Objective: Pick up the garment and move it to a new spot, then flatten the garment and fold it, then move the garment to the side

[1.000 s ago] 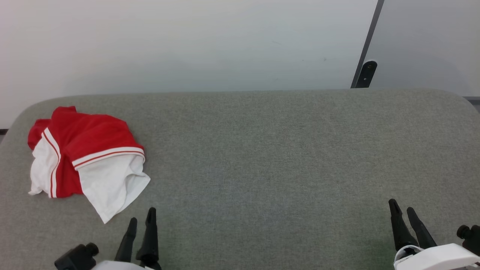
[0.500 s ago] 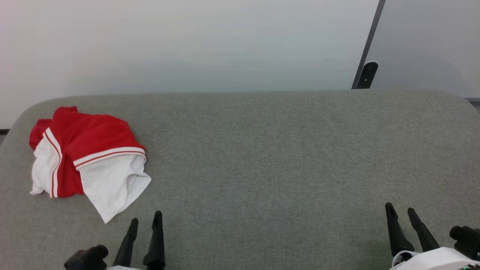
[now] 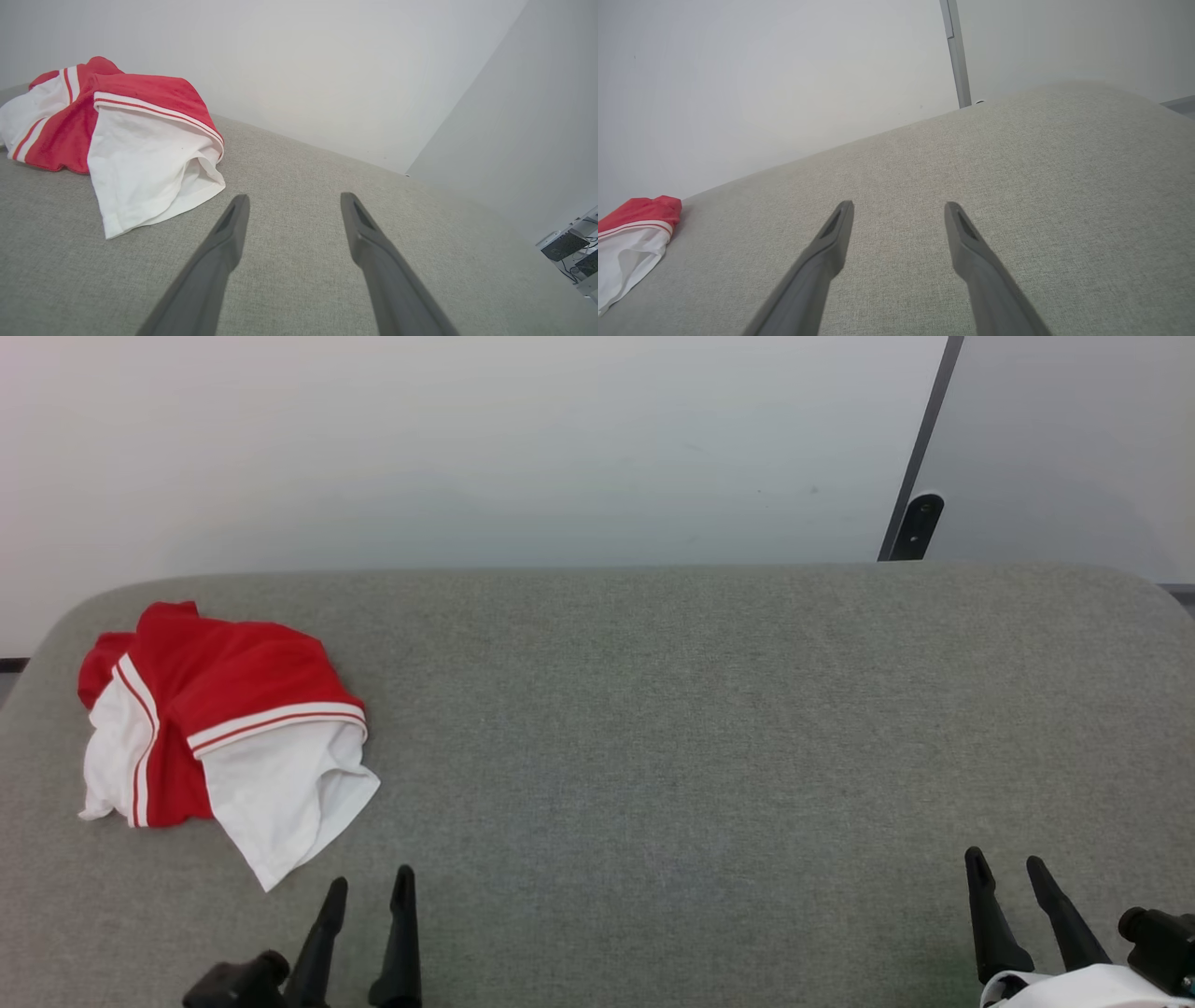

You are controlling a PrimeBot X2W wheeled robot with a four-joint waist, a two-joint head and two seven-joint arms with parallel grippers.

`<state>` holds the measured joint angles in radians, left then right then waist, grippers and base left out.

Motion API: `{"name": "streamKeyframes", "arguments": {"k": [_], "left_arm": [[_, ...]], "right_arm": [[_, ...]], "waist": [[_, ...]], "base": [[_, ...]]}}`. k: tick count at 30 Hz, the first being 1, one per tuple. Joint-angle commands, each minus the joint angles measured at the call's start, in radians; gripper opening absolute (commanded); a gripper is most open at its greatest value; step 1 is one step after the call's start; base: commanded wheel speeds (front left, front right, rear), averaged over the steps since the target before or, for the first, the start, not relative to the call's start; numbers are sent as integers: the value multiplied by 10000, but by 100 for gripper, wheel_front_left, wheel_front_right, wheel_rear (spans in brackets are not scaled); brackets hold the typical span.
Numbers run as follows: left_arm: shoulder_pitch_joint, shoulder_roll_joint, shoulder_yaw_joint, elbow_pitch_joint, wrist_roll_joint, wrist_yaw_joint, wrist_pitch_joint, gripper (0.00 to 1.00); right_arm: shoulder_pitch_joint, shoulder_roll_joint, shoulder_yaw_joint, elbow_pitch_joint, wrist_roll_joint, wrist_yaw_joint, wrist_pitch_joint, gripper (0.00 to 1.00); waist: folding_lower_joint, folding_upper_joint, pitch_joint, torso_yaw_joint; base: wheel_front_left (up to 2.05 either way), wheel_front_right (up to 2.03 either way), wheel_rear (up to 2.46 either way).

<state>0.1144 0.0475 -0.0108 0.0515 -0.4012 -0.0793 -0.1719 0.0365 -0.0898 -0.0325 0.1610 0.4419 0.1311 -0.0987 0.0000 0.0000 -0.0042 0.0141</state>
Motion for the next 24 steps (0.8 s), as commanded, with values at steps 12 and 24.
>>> {"name": "streamKeyframes", "arguments": {"k": [12,24], "left_arm": [[308,56,-113,-227,1309,38,-350,100],[518,54,-217,-341,2329,139,-601,100]], "right_arm": [[210,81,-133,-148,-1085,-4,-365,100],[289,167,-186,-104,-1796,-5,-597,100]], "waist": [[0,0,-2,43],[0,0,2,93]], "base": [[0,0,0],[0,0,0]]}}
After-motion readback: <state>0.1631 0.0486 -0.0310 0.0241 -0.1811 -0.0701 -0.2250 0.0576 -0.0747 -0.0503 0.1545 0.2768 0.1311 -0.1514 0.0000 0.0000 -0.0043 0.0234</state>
